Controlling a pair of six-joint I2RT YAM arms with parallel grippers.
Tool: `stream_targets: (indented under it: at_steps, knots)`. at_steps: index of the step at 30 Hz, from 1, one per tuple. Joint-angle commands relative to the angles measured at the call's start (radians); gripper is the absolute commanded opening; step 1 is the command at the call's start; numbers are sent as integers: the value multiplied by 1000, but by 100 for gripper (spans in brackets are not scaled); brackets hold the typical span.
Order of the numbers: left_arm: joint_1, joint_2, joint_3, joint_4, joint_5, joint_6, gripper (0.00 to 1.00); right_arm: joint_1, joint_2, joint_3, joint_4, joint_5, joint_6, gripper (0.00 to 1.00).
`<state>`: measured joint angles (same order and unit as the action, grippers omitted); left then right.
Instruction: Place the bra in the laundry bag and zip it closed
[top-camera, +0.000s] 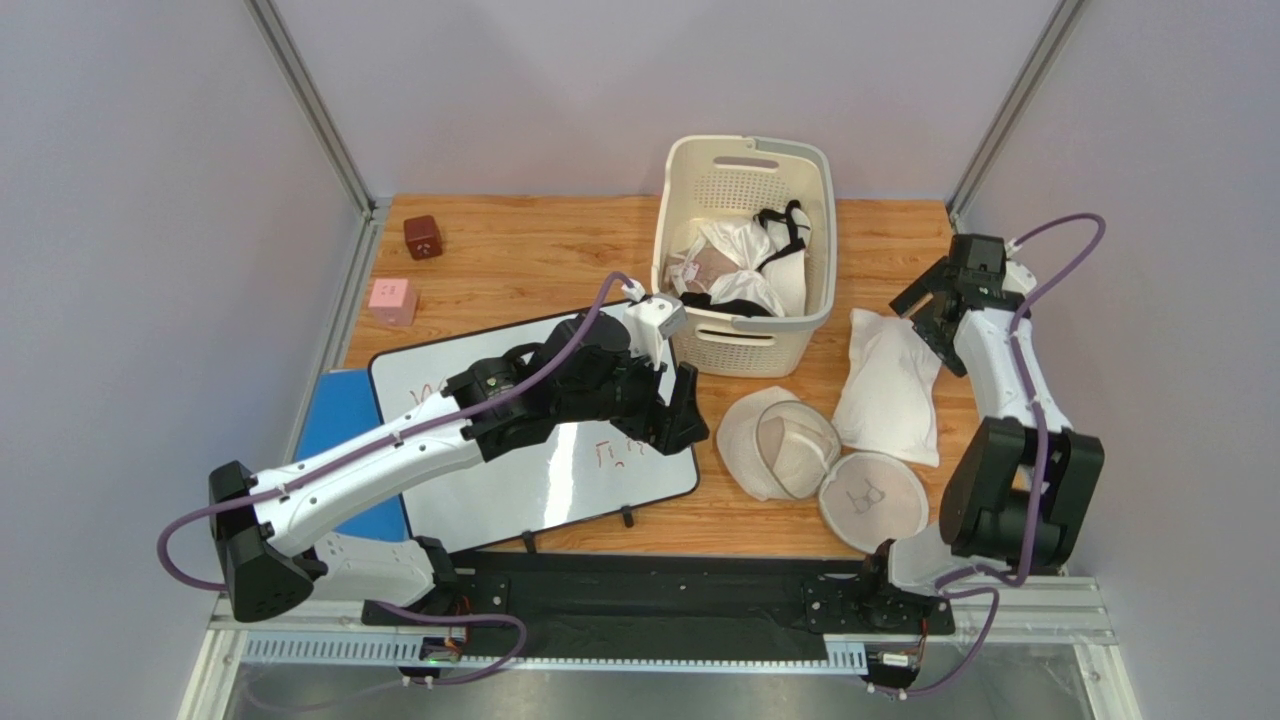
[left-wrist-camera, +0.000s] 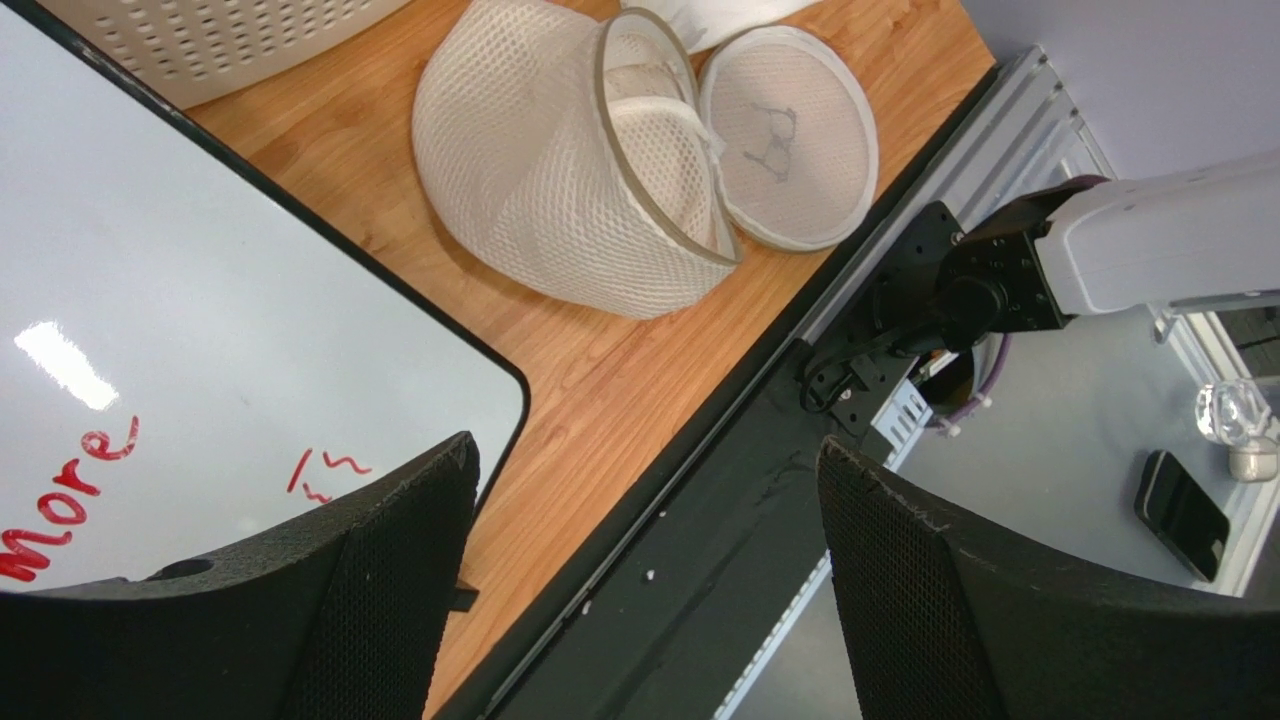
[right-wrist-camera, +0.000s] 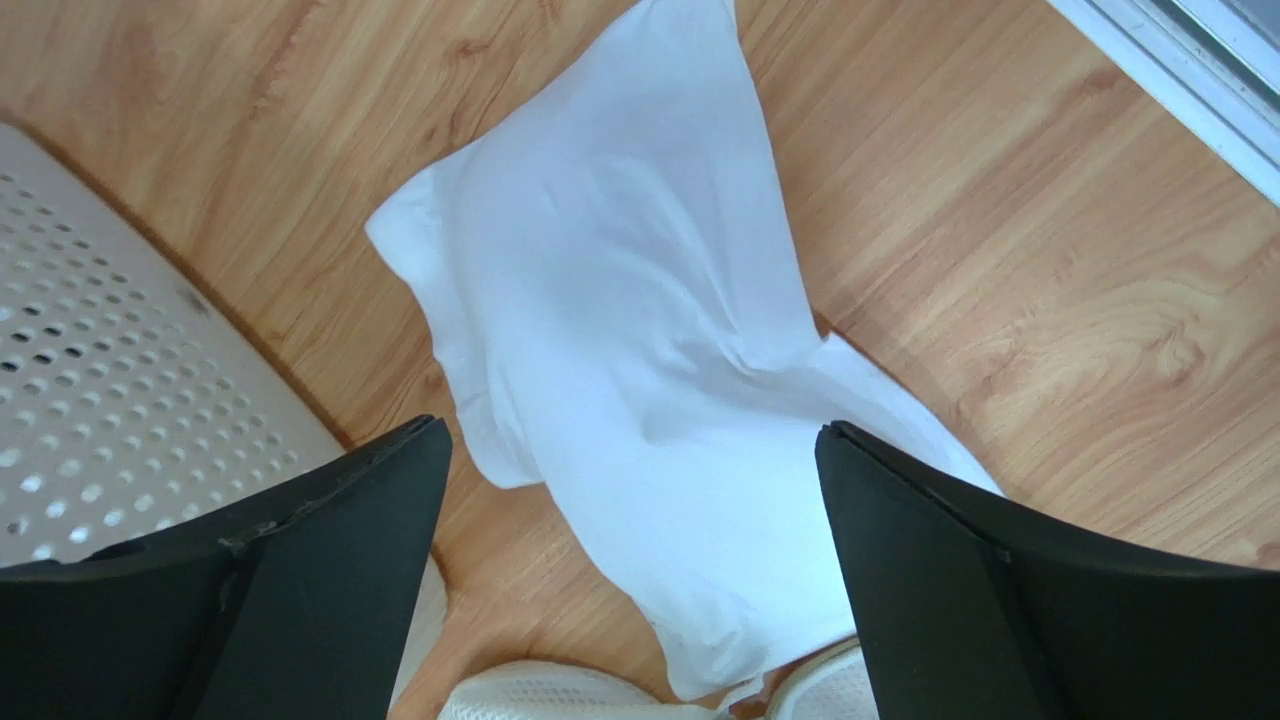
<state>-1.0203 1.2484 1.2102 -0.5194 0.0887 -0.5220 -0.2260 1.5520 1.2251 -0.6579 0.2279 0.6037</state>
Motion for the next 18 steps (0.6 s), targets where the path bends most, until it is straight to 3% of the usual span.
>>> stream_targets:
  at_steps: [1,4,8,11,18]
  knots:
    - [3,-23,15,48,22,23,88,4,-206,-152,-42,-50,99,100]
    - [3,-41,-6,39,23,48,88,-13,-358,-306,-48,-36,157,97]
    - [3,-86,-57,62,23,68,89,-30,-496,-427,-51,11,165,78]
    - [3,-116,-81,79,22,74,89,-48,-521,-493,-51,-11,177,70]
    - [5,-165,-110,93,13,94,89,-128,-445,-605,41,-100,182,72]
